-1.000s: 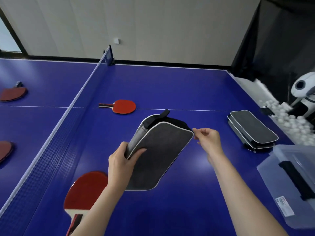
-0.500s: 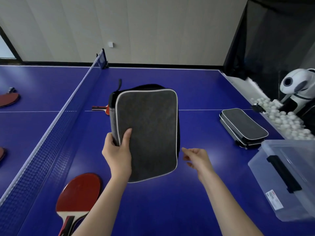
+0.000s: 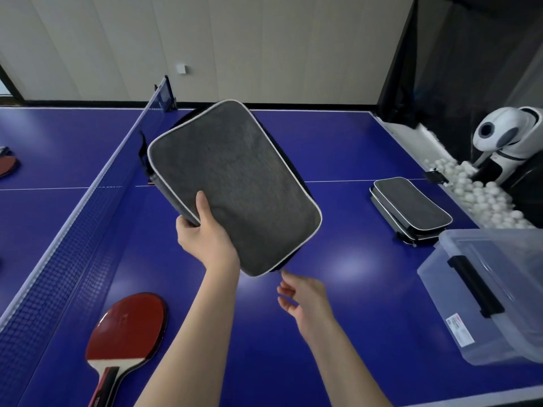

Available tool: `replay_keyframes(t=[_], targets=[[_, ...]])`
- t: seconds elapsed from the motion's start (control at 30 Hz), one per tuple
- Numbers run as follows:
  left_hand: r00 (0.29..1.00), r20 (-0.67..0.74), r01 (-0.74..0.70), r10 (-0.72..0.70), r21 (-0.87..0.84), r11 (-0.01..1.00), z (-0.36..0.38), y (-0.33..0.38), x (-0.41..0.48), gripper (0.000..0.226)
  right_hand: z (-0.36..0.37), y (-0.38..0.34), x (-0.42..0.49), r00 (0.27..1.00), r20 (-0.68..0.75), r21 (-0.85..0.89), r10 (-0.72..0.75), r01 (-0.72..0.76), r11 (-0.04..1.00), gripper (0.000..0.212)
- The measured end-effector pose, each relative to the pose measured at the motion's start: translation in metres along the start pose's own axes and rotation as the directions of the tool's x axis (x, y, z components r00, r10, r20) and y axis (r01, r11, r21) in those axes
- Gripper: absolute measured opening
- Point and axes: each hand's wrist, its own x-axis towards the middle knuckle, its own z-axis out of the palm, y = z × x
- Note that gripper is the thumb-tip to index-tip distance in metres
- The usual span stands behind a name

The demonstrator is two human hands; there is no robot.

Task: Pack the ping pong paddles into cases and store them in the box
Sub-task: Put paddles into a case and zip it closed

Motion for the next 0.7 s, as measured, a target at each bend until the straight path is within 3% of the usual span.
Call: replay_keyframes(t=[0.4, 0.7], targets=[[0.957, -0.18, 0.211, -0.229, -0.111, 0.971, 0.022, -0.014, -0.011, 0.044, 0.033, 0.025, -0.024, 0.971, -0.14, -0.008, -0.192, 0.193, 0.981, 0.022], [0.91, -0.206, 0.334, -0.361, -0.154, 0.93, 0.029, -0.018, -0.014, 0.05, 0.044, 0.031, -0.029, 0.908, -0.067, -0.044, -0.414, 0.411, 0.91, 0.019]])
